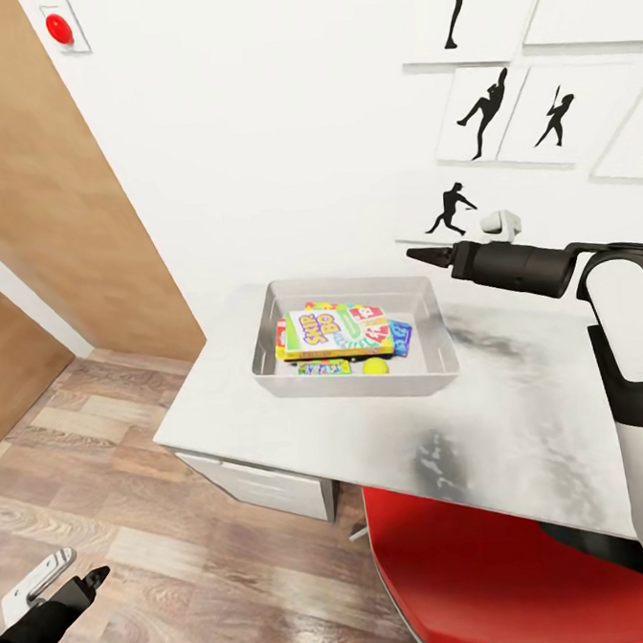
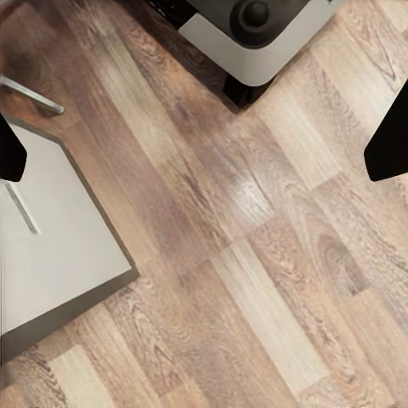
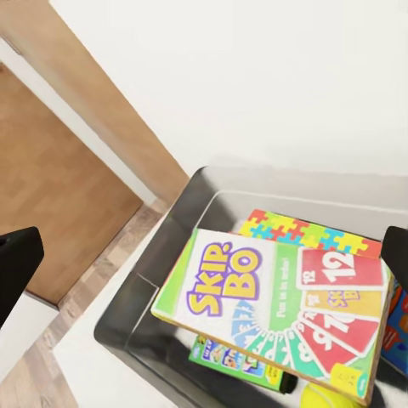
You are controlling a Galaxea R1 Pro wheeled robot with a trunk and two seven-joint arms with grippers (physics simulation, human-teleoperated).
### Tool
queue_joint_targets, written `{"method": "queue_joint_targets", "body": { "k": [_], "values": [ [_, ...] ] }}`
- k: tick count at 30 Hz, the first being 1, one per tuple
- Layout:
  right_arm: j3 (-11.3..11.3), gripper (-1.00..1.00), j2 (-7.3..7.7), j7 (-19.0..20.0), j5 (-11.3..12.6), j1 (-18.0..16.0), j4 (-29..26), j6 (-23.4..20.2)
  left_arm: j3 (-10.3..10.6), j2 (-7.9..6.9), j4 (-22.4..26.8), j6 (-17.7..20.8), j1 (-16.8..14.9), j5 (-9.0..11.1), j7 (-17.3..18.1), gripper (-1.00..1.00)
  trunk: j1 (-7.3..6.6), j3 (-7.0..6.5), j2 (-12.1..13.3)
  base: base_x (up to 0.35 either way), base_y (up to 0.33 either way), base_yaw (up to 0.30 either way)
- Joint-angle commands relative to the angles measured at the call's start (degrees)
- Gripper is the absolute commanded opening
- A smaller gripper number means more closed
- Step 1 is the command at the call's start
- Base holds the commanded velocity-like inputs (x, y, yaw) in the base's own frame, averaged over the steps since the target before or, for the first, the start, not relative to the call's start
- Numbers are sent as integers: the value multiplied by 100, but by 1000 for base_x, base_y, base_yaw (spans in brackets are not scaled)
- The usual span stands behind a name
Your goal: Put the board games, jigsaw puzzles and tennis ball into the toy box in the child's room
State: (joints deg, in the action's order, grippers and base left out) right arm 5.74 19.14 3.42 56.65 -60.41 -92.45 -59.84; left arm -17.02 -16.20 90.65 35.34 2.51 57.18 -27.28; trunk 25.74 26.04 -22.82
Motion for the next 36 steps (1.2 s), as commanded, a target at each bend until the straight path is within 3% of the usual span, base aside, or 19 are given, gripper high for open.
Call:
{"method": "queue_joint_targets", "body": {
  "k": [1, 21, 36],
  "values": [
    [4, 100, 4, 36, -40, -5, -1, -16, 0, -2, 11, 10, 0, 60, -53, 100, 4, -2, -10, 0, 0, 0],
    [-54, 100, 13, 53, -40, 42, -1, -16, 14, 4, -23, 15, -4, 91, -28, 100, 4, -191, -10, -11, 0, 0],
    [-16, 100, 11, 45, -40, 46, -1, -16, 10, 3, -221, 19, -38, 117, 59, 100, 4, -334, -10, -271, 13, 0]
  ]
}}
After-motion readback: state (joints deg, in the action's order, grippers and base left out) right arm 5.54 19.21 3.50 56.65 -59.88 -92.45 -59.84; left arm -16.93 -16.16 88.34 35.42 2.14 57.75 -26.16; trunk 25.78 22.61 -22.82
